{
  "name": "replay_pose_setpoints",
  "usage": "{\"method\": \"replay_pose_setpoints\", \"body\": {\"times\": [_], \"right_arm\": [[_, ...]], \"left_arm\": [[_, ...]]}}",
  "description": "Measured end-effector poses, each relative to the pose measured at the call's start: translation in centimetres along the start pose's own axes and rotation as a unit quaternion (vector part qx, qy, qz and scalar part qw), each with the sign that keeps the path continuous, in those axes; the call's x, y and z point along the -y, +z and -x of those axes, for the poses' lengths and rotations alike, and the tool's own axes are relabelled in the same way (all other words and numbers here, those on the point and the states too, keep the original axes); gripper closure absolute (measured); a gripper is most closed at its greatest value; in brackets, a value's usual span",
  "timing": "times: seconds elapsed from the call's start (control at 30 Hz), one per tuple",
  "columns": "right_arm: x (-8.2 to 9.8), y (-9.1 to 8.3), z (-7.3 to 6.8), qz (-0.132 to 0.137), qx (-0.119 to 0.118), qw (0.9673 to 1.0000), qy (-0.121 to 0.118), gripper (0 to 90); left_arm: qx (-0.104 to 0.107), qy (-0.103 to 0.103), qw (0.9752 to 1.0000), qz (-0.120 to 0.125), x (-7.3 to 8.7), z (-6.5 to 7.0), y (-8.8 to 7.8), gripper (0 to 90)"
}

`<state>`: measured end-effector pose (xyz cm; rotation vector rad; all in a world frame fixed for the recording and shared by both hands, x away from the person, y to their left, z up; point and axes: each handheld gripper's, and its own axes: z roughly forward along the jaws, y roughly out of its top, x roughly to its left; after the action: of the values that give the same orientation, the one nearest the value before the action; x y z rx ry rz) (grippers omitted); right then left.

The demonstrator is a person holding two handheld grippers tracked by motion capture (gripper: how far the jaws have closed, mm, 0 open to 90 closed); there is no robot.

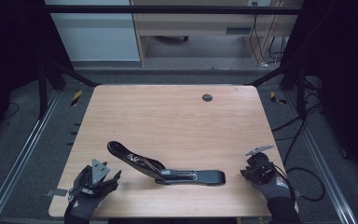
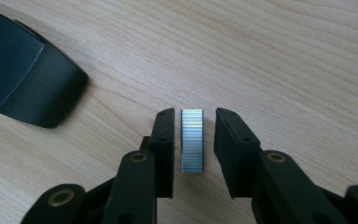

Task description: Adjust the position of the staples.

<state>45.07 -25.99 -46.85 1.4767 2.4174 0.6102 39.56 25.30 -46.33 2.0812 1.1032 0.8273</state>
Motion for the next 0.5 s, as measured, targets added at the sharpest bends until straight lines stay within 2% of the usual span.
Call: {"method": "replay_pose_setpoints", "body": {"times": [0.07,0.2,0.5], "right_arm": [[0.05,0.19,-0.03,-0.001,0.005,1.0000,0.003,69.3],[0.16,0.35,0.03,-0.003,-0.003,1.0000,0.002,71.8],[0.22,0.53,0.07,-0.012,-0.004,0.9999,0.003,77.4]], "left_arm": [[0.000,-0.001,1.0000,0.000,0.00,-0.01,0.00,38.9],[0.000,0.000,1.0000,-0.001,0.00,-0.01,0.01,38.9],[0.000,-0.001,1.0000,0.000,0.01,-0.03,0.02,38.9]]}}
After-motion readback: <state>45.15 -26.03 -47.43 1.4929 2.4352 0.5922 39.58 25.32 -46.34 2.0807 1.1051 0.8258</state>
